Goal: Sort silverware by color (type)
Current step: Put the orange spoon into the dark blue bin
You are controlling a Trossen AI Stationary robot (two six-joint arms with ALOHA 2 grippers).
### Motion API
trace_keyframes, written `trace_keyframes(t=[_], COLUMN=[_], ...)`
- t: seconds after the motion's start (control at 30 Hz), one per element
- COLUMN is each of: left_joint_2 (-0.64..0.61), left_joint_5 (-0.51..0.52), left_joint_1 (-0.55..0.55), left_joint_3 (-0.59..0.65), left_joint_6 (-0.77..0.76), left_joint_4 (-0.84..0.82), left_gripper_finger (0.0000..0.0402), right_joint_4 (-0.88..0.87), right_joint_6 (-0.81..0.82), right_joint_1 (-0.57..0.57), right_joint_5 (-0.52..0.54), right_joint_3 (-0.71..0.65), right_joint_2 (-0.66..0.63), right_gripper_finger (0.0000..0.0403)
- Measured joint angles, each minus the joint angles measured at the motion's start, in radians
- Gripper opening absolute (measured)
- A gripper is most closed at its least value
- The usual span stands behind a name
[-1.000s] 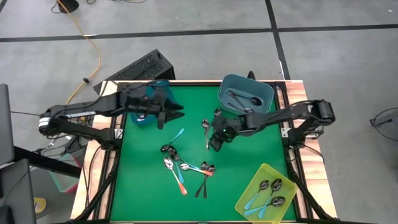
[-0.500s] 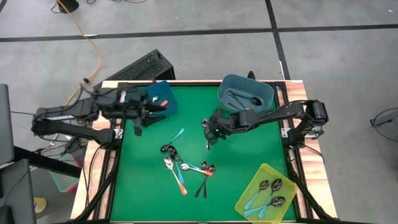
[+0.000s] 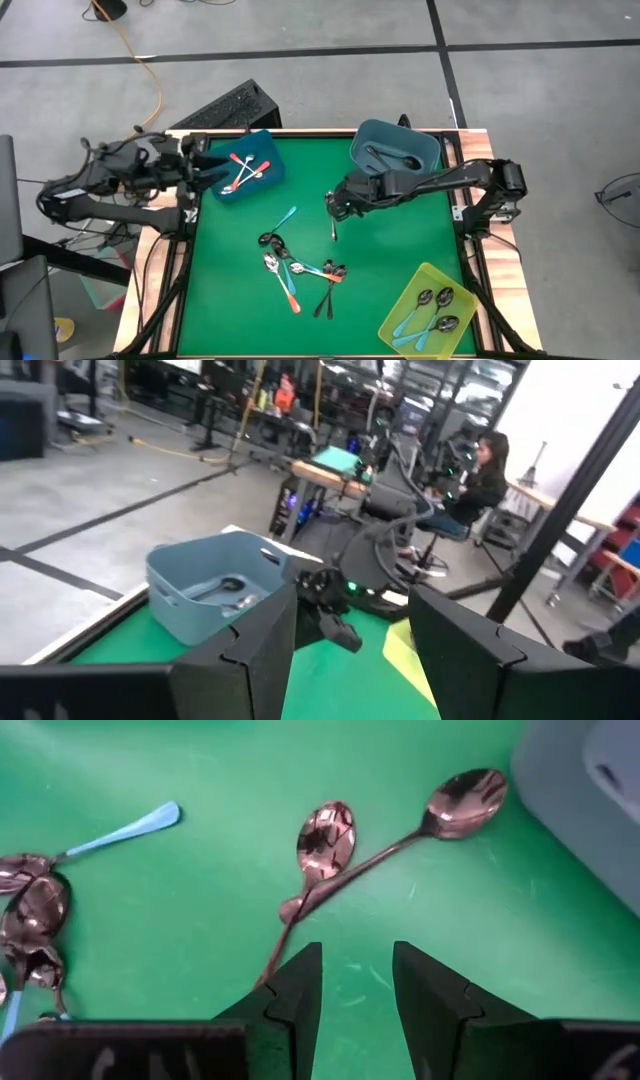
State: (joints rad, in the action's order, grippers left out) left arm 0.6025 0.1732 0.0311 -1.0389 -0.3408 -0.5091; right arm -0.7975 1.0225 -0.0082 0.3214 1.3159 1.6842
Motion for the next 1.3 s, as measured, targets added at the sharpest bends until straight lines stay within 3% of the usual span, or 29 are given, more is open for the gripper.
trace_keyframes(t=[0.63,0.93,1.07,1.3], left_joint_2=[-0.060,-0.060,-0.060,-0.038], left_joint_5=[0.022,0.025,0.050,0.051], left_joint_1=[0.000,0.000,0.000,0.000], left_joint_3=[0.000,0.000,0.000,0.000], left_joint_6=[0.025,0.034,0.034,-0.005], left_joint_4=[-0.121,-0.131,-0.131,-0.128], left_gripper_finger=[0.0179,0.0179,0.0179,0.0179], right_joint_4=[0.212,0.214,0.250,0.420], right_joint_6=[0.095,0.122,0.014,-0.315], right_joint_1=[0.121,0.151,0.153,0.177], right_joint_5=[-0.008,0.013,0.028,0.021], right_joint_3=[0.000,-0.001,-0.001,-0.001], right_joint_2=[0.101,0.105,0.105,0.105], right_gripper_finger=[0.0138,0.0138,0.0138,0.0138])
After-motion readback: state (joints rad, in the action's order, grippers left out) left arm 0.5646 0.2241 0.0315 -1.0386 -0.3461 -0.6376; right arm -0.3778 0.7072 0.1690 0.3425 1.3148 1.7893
